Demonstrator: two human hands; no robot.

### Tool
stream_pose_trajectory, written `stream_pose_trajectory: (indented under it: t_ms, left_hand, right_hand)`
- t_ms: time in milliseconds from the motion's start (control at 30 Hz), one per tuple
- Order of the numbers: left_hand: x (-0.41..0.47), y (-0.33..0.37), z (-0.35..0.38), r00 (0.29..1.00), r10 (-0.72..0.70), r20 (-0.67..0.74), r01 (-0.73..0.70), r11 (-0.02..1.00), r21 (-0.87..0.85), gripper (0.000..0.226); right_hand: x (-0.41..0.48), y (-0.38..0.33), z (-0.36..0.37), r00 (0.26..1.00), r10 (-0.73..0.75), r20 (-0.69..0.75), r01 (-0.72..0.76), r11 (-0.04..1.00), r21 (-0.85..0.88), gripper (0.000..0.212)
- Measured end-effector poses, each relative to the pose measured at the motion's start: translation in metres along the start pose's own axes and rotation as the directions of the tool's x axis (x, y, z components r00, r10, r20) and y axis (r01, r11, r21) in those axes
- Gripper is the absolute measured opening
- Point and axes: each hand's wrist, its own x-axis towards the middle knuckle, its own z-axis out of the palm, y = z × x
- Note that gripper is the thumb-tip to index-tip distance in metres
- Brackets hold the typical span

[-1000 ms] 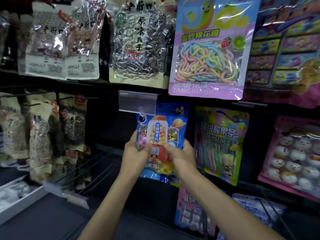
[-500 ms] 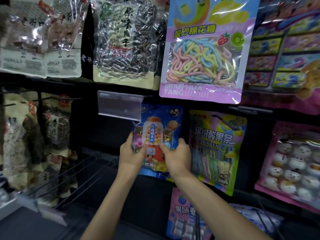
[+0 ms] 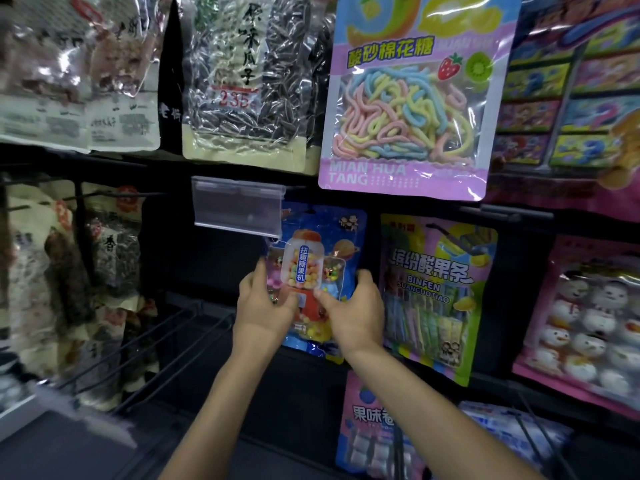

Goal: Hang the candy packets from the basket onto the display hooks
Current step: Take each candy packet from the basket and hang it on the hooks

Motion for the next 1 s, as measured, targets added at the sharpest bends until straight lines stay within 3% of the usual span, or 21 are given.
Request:
stream_pose_trajectory:
  t_ms: [100, 267, 567, 833, 1000]
  left_hand:
    - [-0.005, 0.002, -0.004, 1.0, 0.006, -0.011, -0.005, 0.998, 0.066, 0.093]
    - [-0.018, 0.011, -0.013, 0.996, 0.091, 0.012, -0.089, 0.936, 0.339, 0.096]
    - [-0.054, 0.018, -0.029, 0.967, 0.222, 0.128, -0.256, 0.805, 0.535, 0.089]
    - [-0.107, 0.047, -0.051, 0.89, 0.385, 0.245, -0.453, 0.683, 0.573, 0.087]
    - [-0.156, 0.086, -0.053, 0.857, 0.391, 0.335, -0.514, 0.669, 0.537, 0.084]
  right_hand:
    - [-0.003, -0.003, -0.001, 1.0, 0.017, 0.007, -0.017, 1.0, 0.004, 0.062]
    - [-0.013, -0.006, -0.008, 0.999, 0.047, 0.019, -0.047, 0.999, -0.02, 0.061]
    - [-0.047, -0.013, -0.05, 0.992, 0.082, 0.093, -0.072, 0.991, -0.11, 0.058]
    - [-0.09, -0.022, -0.128, 0.948, -0.135, 0.287, 0.226, 0.922, -0.314, 0.08]
    - [-0.125, -0.022, -0.189, 0.917, -0.118, 0.381, 0.274, 0.881, -0.385, 0.084]
